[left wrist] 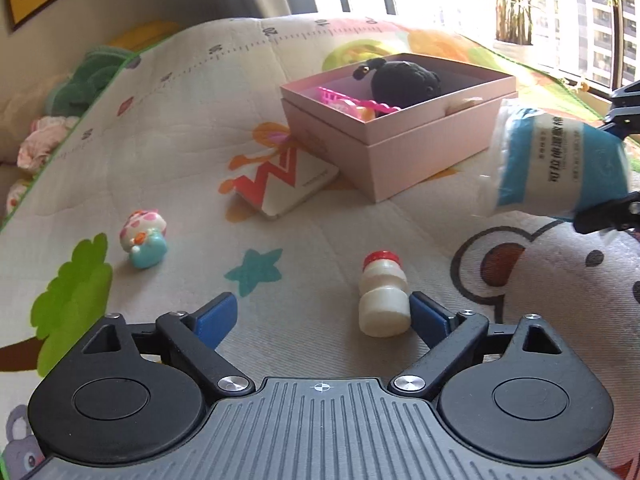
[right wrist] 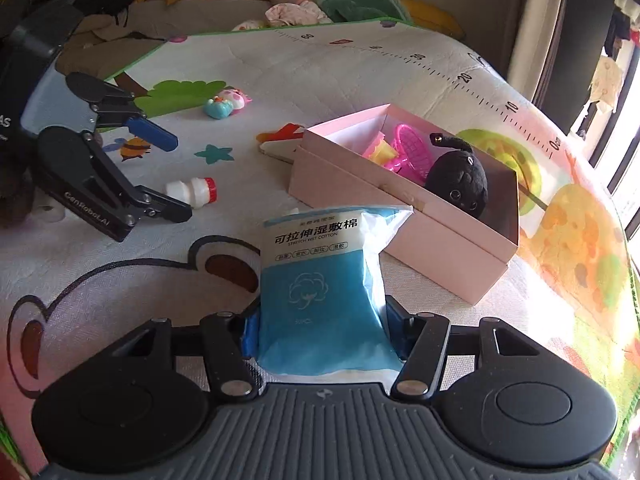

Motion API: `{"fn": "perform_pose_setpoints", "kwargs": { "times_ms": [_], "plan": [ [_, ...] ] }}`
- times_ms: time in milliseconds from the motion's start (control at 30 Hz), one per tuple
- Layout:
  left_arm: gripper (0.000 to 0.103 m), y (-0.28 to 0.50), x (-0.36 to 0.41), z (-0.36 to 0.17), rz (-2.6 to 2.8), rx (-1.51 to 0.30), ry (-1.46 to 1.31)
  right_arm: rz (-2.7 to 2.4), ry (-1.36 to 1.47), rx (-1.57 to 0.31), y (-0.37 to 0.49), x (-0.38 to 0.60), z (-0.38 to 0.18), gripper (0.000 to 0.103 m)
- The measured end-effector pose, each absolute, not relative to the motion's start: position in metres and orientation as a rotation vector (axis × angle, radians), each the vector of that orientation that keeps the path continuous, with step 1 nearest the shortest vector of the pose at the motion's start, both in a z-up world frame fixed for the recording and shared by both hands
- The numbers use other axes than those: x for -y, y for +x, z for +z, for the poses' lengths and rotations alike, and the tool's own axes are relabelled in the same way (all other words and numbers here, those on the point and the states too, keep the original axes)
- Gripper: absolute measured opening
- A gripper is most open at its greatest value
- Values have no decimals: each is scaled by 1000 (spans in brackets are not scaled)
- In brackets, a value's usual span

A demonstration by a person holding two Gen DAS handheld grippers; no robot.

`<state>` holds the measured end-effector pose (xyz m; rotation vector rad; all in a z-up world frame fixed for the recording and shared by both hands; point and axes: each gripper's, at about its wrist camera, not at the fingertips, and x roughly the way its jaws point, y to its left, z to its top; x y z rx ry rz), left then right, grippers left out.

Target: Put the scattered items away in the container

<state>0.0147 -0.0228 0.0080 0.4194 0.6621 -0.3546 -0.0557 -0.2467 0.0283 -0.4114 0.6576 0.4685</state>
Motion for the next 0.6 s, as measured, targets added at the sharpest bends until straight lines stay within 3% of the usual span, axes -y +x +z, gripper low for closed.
{"fn": "perform_pose_setpoints", "kwargs": {
  "times_ms": [100, 200, 333, 600],
  "plan": [
    [98, 19, 15, 7, -284, -649, 454, 463, -486, -652, -70, 256, 33, 64],
    [101, 22, 9, 6, -200, -619, 504, 316, -566, -612, -69, 269, 30, 82],
    [103, 24, 1, 6, -137, -609, 537, 146, -662, -542, -64, 278, 26, 86],
    [103, 11, -11, 20, -449, -652, 262, 201, -408, -617, -66, 304, 32, 99]
  ]
}}
